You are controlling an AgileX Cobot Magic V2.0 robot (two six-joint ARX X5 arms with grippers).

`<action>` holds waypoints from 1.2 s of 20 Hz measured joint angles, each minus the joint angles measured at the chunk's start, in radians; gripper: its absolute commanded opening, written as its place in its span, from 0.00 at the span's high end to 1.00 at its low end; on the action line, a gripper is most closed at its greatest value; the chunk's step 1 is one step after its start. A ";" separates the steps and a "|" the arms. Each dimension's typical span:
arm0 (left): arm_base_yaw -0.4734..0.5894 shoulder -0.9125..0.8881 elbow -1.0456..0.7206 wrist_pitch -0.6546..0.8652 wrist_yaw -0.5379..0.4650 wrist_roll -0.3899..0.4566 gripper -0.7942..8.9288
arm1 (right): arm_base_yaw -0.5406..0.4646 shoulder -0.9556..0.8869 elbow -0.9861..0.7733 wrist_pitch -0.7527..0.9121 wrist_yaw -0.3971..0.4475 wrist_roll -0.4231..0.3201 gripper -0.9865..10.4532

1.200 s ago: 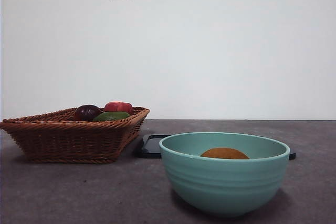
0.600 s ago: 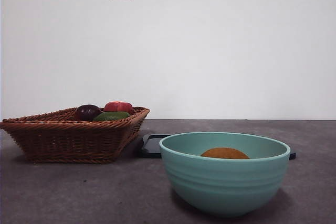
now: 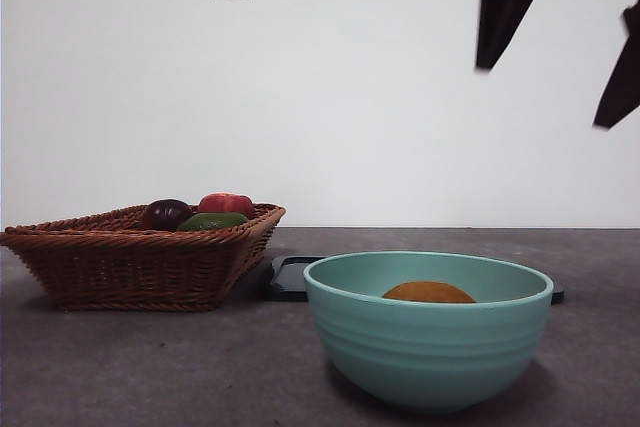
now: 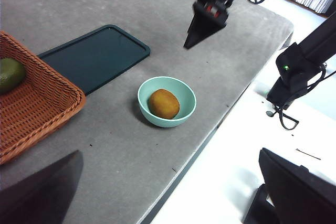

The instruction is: Pick up the wifruite, put it on the bowl, pick up the plate, put it on desk

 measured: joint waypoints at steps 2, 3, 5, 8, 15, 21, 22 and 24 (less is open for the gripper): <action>0.000 0.000 0.000 0.000 0.000 0.000 0.29 | 0.039 0.053 0.000 0.004 0.039 0.005 0.35; 0.000 0.000 0.000 0.000 0.000 0.000 0.29 | 0.056 0.079 0.000 0.005 0.058 0.006 0.35; 0.000 0.000 0.000 0.000 0.000 0.000 0.29 | 0.082 0.129 0.000 0.007 0.085 0.014 0.35; 0.000 0.000 0.000 0.000 0.000 0.000 0.29 | 0.100 0.207 0.000 0.011 0.103 0.024 0.35; 0.000 0.000 0.000 0.000 0.000 0.000 0.29 | 0.105 0.370 0.000 0.016 0.138 0.030 0.42; 0.000 0.000 0.000 0.000 0.000 0.000 0.29 | 0.105 0.434 0.000 0.067 0.135 0.048 0.60; 0.000 0.000 0.000 0.000 0.000 0.000 0.29 | 0.105 0.435 0.000 0.072 0.135 0.054 0.69; 0.000 0.000 0.000 0.000 0.000 0.000 0.29 | 0.106 0.435 0.000 0.077 0.135 0.056 0.79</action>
